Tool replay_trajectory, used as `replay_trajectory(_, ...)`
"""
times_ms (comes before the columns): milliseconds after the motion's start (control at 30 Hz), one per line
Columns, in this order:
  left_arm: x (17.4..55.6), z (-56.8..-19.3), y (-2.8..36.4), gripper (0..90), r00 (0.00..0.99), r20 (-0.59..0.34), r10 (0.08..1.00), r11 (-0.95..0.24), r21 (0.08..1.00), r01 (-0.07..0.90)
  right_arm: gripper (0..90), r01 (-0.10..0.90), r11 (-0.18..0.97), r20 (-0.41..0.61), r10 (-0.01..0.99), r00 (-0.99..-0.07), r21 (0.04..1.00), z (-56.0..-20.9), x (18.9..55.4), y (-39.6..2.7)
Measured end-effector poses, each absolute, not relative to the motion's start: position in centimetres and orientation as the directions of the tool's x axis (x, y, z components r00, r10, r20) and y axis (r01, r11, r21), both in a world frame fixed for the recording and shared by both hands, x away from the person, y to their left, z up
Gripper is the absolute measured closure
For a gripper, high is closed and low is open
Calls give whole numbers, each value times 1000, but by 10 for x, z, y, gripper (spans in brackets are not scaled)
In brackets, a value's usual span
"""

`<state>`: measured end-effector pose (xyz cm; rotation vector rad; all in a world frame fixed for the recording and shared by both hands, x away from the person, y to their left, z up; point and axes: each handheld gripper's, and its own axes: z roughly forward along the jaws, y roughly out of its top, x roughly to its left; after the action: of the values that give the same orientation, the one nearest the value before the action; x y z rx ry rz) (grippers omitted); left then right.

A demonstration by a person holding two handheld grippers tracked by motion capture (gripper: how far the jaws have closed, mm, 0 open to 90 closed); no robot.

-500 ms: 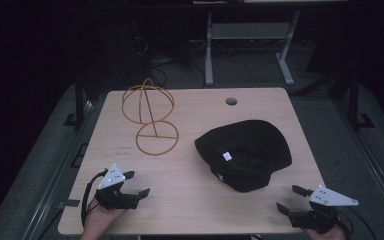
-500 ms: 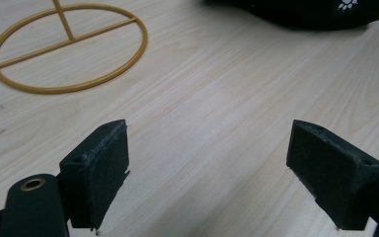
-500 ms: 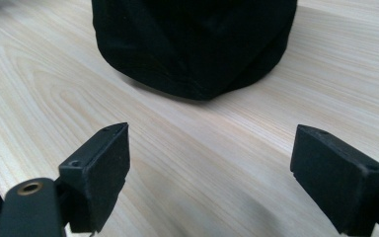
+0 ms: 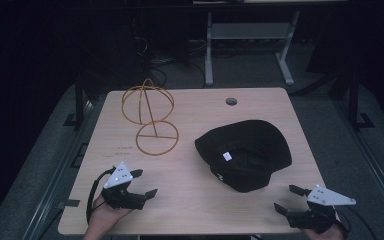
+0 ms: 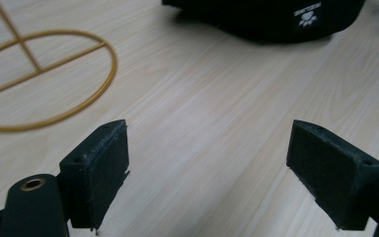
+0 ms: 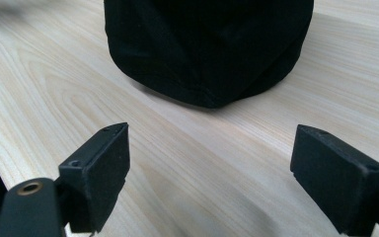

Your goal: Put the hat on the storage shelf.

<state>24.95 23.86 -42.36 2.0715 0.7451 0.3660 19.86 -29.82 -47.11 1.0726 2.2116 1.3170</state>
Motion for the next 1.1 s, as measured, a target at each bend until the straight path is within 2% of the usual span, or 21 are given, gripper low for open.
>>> replay_trajectory(667,270,-374,176,159,867,58,495,-542,800,256,146,422,259,94,751,-654,869,-470,197,-302)
replay_trajectory(1100,277,-368,137,158,903,67,424,-579,787,213,144,417,243,100,755,-649,876,-469,197,-305)
